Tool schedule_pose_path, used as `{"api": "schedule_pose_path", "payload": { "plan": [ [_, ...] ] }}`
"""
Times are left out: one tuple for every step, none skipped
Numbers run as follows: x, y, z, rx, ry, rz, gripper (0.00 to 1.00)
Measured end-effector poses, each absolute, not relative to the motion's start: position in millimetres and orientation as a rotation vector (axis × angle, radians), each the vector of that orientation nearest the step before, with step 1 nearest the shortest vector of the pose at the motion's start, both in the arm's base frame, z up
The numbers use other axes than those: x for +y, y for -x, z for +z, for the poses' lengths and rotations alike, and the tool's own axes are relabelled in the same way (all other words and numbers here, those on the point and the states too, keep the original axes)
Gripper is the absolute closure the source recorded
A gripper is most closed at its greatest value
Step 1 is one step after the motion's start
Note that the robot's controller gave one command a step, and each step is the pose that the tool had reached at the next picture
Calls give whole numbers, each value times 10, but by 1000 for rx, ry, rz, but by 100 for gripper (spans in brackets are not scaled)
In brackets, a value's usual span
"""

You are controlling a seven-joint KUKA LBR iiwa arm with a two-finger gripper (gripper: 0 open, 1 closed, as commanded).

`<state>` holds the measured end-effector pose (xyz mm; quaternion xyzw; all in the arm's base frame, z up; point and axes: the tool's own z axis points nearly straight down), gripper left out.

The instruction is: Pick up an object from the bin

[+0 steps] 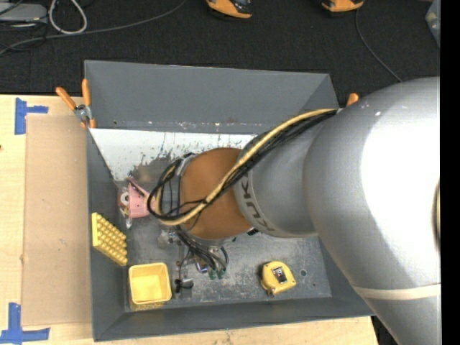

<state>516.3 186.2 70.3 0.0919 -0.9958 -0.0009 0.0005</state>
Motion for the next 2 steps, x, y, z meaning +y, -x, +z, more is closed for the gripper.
{"api": "schedule_pose_path", "payload": {
  "plan": [
    [1946, -5624, 837, -3078, -621, -4, 0],
    [2100, -5664, 797, -3065, -709, -2, 0]
  ]
}}
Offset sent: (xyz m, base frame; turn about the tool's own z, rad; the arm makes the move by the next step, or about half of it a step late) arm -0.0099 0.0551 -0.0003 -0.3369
